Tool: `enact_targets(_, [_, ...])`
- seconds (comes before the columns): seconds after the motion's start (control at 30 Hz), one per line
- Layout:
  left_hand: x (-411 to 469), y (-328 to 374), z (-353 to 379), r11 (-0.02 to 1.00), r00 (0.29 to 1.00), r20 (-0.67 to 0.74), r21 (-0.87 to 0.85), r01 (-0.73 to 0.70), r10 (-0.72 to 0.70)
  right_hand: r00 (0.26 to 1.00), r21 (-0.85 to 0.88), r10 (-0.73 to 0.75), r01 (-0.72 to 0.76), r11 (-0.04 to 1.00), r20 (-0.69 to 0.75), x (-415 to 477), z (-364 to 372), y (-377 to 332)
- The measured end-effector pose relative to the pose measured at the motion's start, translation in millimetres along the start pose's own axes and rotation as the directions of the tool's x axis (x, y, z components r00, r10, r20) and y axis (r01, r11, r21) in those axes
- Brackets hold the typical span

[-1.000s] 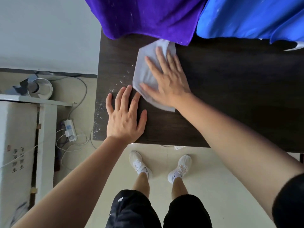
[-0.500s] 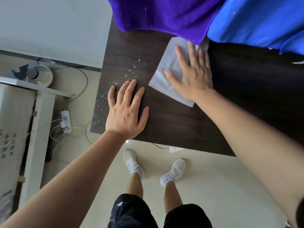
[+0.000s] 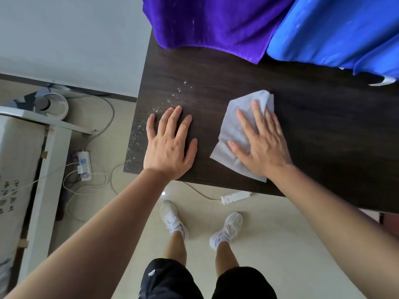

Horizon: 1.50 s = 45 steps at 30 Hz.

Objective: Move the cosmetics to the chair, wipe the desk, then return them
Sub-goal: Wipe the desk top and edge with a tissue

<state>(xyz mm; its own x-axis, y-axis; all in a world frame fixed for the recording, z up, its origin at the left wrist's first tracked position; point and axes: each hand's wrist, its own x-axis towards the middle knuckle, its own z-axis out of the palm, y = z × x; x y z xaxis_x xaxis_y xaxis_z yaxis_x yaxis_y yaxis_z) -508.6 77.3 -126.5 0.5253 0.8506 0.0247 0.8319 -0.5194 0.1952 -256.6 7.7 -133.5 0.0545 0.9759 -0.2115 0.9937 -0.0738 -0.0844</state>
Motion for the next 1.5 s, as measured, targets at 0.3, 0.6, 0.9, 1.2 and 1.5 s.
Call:
enact_targets(0.3, [-19.5, -37.8, -20.5, 0.997, 1.0, -0.012, -0.074, 0.009, -0.01, 0.998, -0.011, -0.004, 0.005, 1.0, 0.057, 65.4, -14.3, -49.5])
enact_targets(0.6, [-62.5, -95.4, -34.6, 0.972, 0.966, 0.118, -0.016, 0.234, -0.231, 0.981, 0.055, -0.196, 0.195, 0.979, 0.01, 120.9, -17.5, -170.6])
enact_targets(0.9, [-68.9, -93.2, -12.1, 0.961, 0.97, 0.122, -0.157, 0.228, -0.21, 0.993, 0.027, -0.118, 0.118, 0.993, 0.027, 78.8, -14.8, -78.4])
enact_targets(1.2, [-70.1, -95.2, -11.0, 0.96, 0.973, 0.125, -0.182, 0.215, -0.195, 0.997, 0.015, -0.075, 0.075, 0.997, 0.005, 159.0, -28.2, -138.9])
enact_targets(1.5, [-71.3, -91.8, -12.2, 0.955, 0.969, 0.127, -0.183, 0.233, -0.212, 0.95, 0.013, -0.31, 0.311, 0.95, -0.017, 67.1, -5.3, -121.3])
